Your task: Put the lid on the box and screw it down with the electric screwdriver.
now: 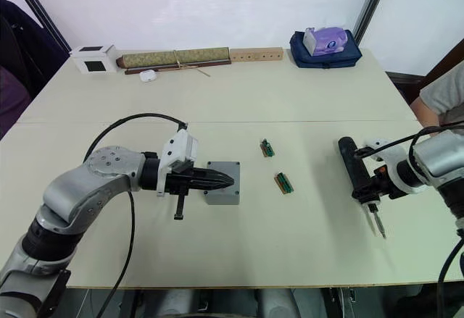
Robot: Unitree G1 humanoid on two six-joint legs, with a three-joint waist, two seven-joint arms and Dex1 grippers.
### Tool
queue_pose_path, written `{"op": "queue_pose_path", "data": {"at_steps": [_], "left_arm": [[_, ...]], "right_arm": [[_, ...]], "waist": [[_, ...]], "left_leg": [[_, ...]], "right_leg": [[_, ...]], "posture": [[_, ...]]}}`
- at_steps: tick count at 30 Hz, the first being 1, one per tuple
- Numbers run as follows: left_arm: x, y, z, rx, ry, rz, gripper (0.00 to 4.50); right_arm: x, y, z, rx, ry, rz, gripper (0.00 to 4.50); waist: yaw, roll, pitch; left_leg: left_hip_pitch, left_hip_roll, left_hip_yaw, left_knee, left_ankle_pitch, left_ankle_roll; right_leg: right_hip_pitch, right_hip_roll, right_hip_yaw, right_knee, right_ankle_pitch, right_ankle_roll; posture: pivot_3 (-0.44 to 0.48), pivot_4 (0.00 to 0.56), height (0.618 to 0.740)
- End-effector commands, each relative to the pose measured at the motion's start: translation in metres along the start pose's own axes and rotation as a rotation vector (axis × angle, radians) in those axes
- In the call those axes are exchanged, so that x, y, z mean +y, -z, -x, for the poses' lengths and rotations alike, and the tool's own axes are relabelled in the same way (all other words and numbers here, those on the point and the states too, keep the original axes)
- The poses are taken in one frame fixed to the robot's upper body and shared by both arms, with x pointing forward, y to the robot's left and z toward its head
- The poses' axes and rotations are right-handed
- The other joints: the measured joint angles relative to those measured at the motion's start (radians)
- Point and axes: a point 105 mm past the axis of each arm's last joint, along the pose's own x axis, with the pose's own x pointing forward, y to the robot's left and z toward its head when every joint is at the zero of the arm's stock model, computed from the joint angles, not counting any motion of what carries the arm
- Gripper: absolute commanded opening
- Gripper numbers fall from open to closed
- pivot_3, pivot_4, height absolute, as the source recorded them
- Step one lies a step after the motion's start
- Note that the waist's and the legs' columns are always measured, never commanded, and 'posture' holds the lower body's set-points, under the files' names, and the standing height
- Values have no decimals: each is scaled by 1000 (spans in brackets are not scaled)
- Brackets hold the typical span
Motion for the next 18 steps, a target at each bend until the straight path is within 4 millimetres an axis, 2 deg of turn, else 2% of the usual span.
{"op": "queue_pose_path", "data": {"at_steps": [1, 5, 8, 12, 14, 15, 16, 18], "left_arm": [[0, -11, 3, -34, -13, -39, 0], [0, -7, 6, -28, -27, -23, 0], [6, -3, 12, -14, -57, -21, 0], [15, -2, 19, -4, -87, -26, 0], [19, -3, 24, 0, -98, -26, 0], [23, -2, 27, 9, -105, -25, 0], [27, 1, 31, 28, -116, -24, 0], [32, 5, 36, 51, -128, -23, 0]], "right_arm": [[7, 1, -11, 22, -37, 21, 1812], [-1, 2, -6, 6, -9, 21, 1796], [0, -18, 9, -114, -31, 67, 1796], [15, -59, 41, -405, -122, 114, 1796], [28, -86, 67, -665, -160, 165, 1796], [34, -103, 86, -855, -143, 186, 1796], [44, -111, 99, -978, -142, 200, 1796], [57, -116, 109, -1084, -139, 206, 1796]], "waist": [[0, -1, -1], [0, -3, -2], [-1, -3, -1], [-4, 4, 2], [-2, 5, 3], [0, 6, 3], [2, 7, 4], [5, 7, 4]], "left_leg": [[0, 0, 0, 0, 0, 0], [0, 0, 0, 0, 0, 0], [0, 1, 0, 0, 0, 0], [0, 0, 2, 0, 0, 0], [0, 0, 2, 0, 0, 0], [0, 0, 2, -1, 0, 0], [-1, 0, 1, -1, 0, 0], [-1, 0, 0, -2, 0, 0]], "right_leg": [[0, 0, 0, 0, 0, 0], [0, 0, 0, 0, 0, 0], [0, 0, 0, 0, 0, 0], [-1, 0, 0, 1, 0, 0], [-1, 0, 1, 1, 0, 0], [-3, 0, 1, 2, 0, 0], [-3, 0, 1, 3, 0, 0], [-4, 1, 0, 3, 0, 0]], "posture": [[0, 150, 740], [0, 150, 740], [0, 150, 740], [0, 150, 740], [0, 150, 740], [0, 150, 740], [0, 150, 740], [0, 150, 740]]}}
